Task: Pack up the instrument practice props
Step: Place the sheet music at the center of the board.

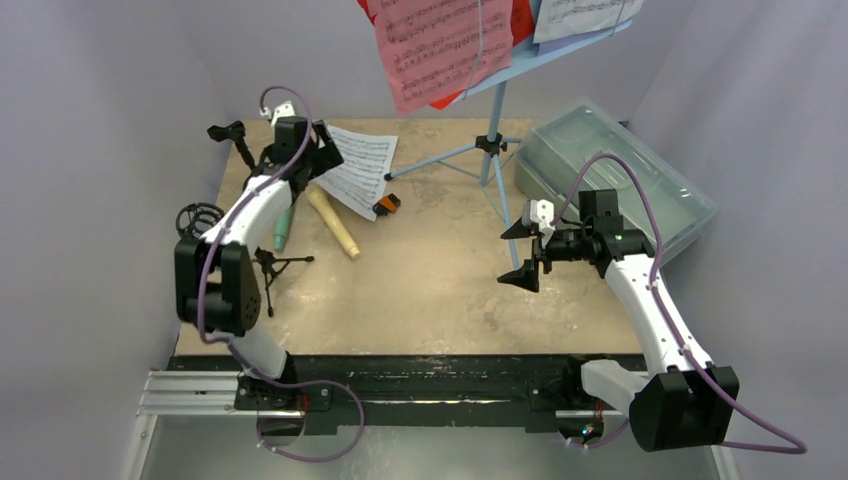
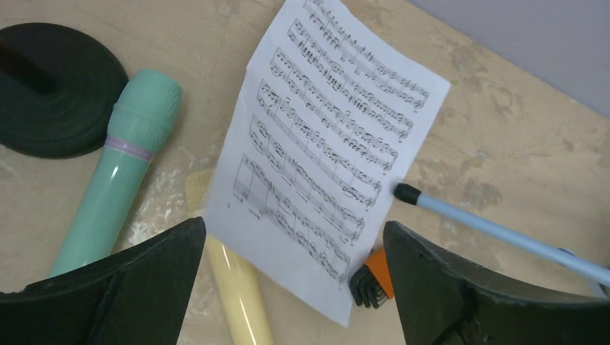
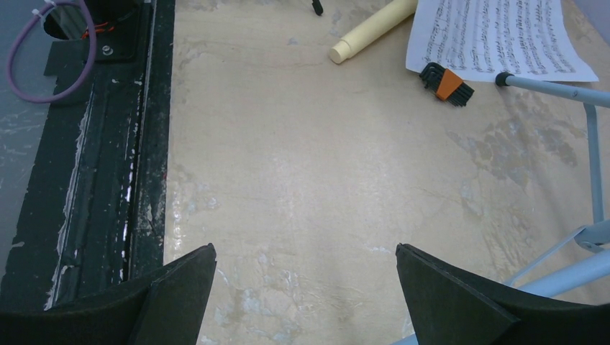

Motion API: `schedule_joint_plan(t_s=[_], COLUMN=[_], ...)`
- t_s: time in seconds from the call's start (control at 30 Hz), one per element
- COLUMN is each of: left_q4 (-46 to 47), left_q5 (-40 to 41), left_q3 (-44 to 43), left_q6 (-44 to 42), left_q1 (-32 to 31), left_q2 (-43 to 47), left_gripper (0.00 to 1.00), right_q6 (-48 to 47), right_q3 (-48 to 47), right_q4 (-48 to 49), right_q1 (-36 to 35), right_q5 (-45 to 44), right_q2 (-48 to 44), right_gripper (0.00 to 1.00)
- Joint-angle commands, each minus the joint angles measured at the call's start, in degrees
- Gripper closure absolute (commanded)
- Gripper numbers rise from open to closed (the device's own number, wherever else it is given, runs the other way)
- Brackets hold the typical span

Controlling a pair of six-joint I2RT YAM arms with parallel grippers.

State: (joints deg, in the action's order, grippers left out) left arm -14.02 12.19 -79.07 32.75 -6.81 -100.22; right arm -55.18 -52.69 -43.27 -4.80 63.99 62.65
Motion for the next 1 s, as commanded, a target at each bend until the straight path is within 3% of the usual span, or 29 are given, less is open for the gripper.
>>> schedule_joint_plan(t_s=[0.0,0.17,0.43,0.5,0.97], left_q4=[8.1,16.1,11.8,10.8,9.7], left_q5=[-2.6,-10.6,-27.0,-29.8,-39.1], left_q3=[10.9,25.6,32.8,34.5,41.2], left_q6=[-3.4,-2.8,-1.7,-1.7,4.5], left_q1=[0.4,0.8,0.8,0.8,0.8], left_q2=[17.1,32.8,46.5,49.4,57.9], left_gripper=[0.01,0.00,0.00,0.04,0.06], right_q6=[-1.0,-0.9,-0.4,-0.4,0.6], right_q3=[0.0,0.1,0.1,0.2,0.4], right_q4=[-0.5,-0.3,0.2,0.3,1.3], right_q1=[0.1,0.2,0.2,0.2,0.2], right_q5=[0.3,0.0,-0.3,-0.4,-1.1], right_q2=[-0.6,-0.5,-0.3,-0.3,-0.1], right_gripper=[0.01,0.01,0.01,0.01,0.01])
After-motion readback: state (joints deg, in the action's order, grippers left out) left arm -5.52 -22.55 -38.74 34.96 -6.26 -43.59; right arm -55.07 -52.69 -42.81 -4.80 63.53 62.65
